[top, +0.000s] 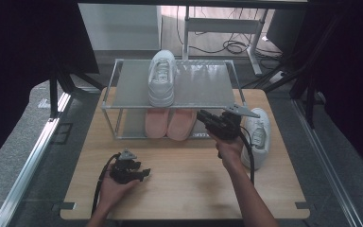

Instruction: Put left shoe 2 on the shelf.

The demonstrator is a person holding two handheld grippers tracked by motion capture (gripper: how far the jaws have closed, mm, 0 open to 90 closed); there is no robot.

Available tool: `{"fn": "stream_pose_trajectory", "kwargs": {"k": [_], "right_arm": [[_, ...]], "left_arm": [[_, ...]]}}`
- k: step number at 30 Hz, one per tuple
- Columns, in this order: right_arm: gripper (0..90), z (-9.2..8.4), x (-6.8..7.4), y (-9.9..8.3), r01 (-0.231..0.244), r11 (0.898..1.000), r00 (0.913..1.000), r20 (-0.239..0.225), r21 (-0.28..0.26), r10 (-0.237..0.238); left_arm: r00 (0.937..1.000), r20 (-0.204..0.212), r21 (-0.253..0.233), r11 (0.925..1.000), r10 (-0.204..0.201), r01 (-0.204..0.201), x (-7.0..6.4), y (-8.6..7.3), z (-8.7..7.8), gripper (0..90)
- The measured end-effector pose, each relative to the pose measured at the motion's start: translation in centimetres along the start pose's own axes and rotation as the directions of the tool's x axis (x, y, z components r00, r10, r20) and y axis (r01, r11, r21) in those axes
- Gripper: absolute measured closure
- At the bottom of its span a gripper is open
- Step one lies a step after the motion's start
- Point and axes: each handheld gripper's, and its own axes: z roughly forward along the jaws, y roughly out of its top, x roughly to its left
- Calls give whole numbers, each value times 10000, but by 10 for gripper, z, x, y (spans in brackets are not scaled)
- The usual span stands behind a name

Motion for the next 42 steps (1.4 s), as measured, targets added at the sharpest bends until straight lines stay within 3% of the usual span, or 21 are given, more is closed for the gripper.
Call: {"fn": "stream_pose_trajectory", "kwargs": {"k": [9, 22, 34, 42], "right_arm": [[742, -30, -5, -20, 401, 9990, 9990, 191, 182, -405], [719, -56, -17, -51, 467, 9966, 9977, 466, 675, -499], [714, -68, -27, -79, 412, 9911, 9951, 841, 1268, -521], [714, -76, -33, -85, 353, 9900, 9934, 1038, 1368, -498]], "left_arm": [[10000, -6, -9, 10000, 0, 0, 0, 0, 0, 460], [10000, -29, -13, 10000, -14, 14, 1, 0, 0, 459], [10000, 14, 78, 10000, 49, -49, -1, 0, 2, 458], [10000, 2, 94, 9999, 61, -61, -2, 0, 3, 458]]}}
